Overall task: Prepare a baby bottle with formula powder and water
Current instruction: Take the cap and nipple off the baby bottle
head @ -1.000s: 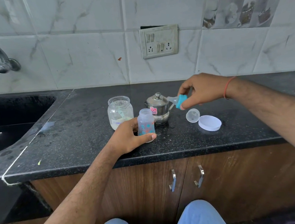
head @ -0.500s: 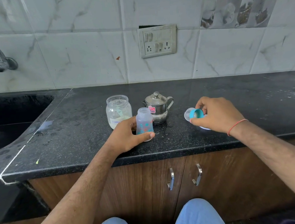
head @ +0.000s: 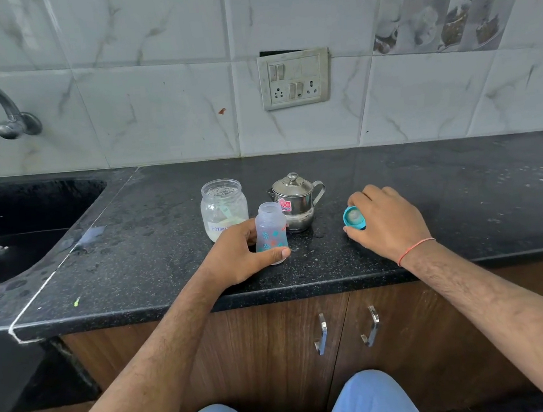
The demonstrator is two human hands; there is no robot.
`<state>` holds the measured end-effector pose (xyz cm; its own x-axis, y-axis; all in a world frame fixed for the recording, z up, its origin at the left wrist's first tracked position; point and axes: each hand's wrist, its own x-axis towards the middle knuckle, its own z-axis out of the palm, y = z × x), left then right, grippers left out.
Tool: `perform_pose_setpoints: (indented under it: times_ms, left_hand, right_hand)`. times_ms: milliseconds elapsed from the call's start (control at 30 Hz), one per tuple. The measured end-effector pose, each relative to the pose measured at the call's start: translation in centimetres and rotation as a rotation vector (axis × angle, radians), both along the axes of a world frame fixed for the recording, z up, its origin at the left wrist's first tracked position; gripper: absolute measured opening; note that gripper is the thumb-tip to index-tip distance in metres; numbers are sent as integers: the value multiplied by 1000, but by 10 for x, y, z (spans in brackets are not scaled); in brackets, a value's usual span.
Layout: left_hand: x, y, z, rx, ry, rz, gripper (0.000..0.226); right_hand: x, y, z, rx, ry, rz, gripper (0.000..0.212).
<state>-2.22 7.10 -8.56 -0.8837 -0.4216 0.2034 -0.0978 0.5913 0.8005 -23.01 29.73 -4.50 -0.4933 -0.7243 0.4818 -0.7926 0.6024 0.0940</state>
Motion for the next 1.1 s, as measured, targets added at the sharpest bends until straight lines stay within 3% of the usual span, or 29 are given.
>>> perform_pose_setpoints:
  times_ms: [200, 367, 533, 800, 1000, 1100]
  left_hand:
    - [0, -1, 0, 2, -7, 9, 63]
    - [0, 0, -1, -3, -2, 9, 51]
    - [-1, -1, -1, -4, 1, 15, 60]
    - [1, 0, 1, -13, 4, 8, 63]
    - [4, 3, 4, -30, 23, -2, 61]
    - [6, 7, 6, -26, 51, -24, 51]
  right_hand:
    - [-4, 1, -2, 7, 17, 7, 50]
    - [-8, 2, -5, 8, 17, 0, 56]
    - [-9, 5, -6, 11, 3, 19, 63]
    - [6, 7, -10, -89, -50, 118, 57]
    - [49, -12, -19, -365, -366, 417, 38]
    - [69, -28, -24, -396, -544, 457, 44]
